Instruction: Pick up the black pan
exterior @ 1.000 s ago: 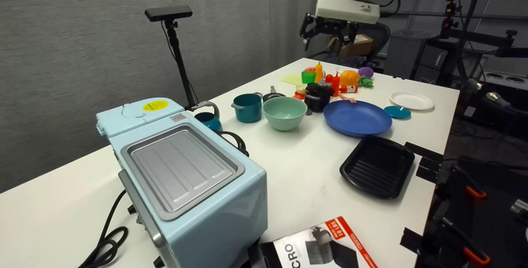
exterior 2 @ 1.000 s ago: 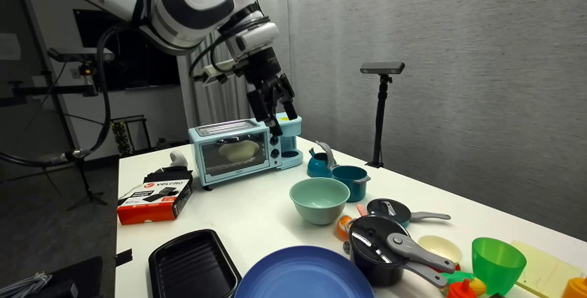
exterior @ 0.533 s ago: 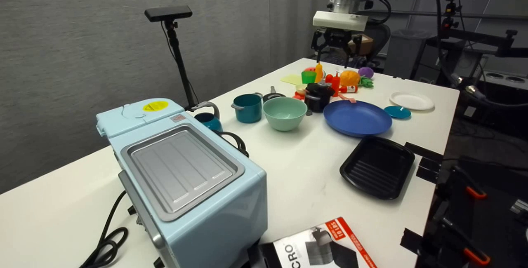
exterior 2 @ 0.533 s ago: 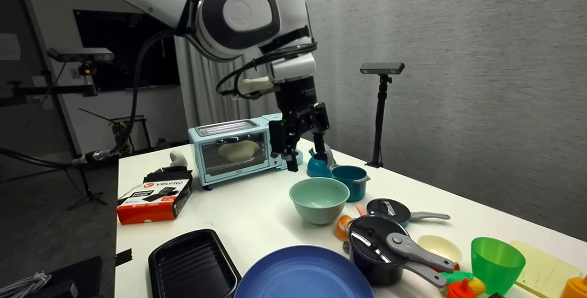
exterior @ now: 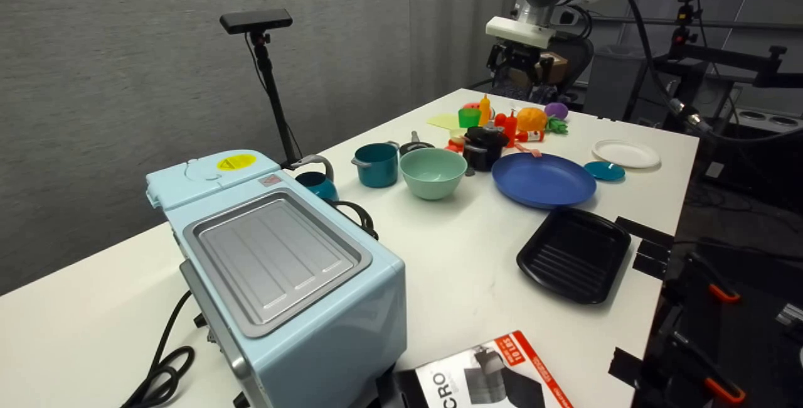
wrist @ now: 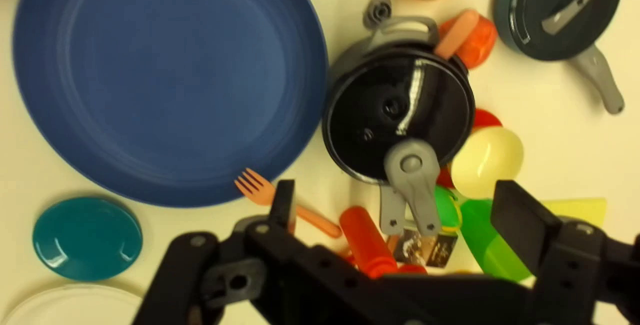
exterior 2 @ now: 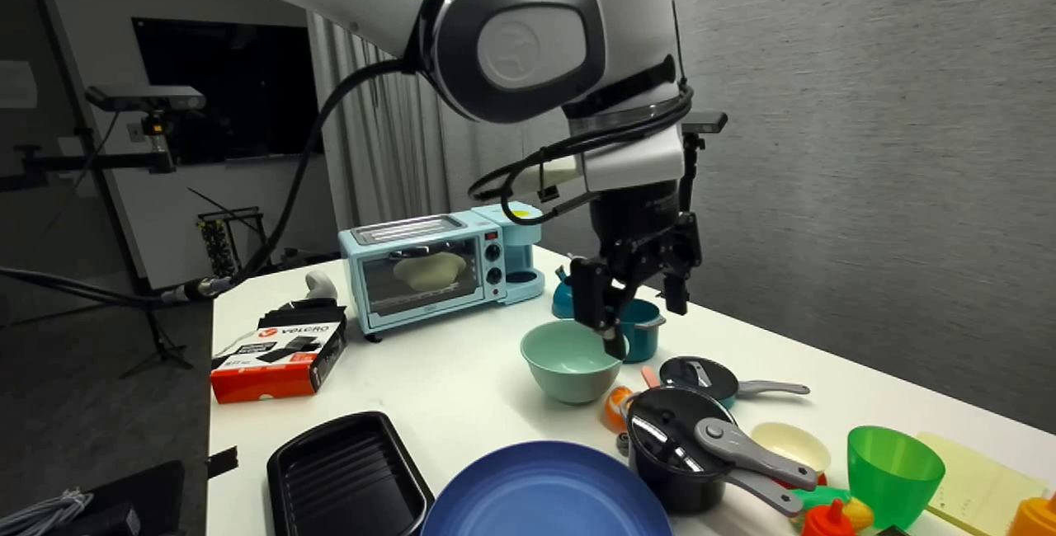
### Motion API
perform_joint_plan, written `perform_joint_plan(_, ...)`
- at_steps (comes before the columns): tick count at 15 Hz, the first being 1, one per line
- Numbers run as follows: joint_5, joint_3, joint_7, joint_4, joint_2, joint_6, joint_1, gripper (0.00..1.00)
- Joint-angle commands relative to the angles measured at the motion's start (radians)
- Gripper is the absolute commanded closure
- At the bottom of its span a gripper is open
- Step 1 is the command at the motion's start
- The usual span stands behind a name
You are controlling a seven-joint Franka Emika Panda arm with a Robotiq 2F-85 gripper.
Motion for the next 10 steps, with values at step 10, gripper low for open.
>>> perform_joint_plan(10,-0.077,-0.043,0.093,0.058,0.054,0.072,0.046,0.00)
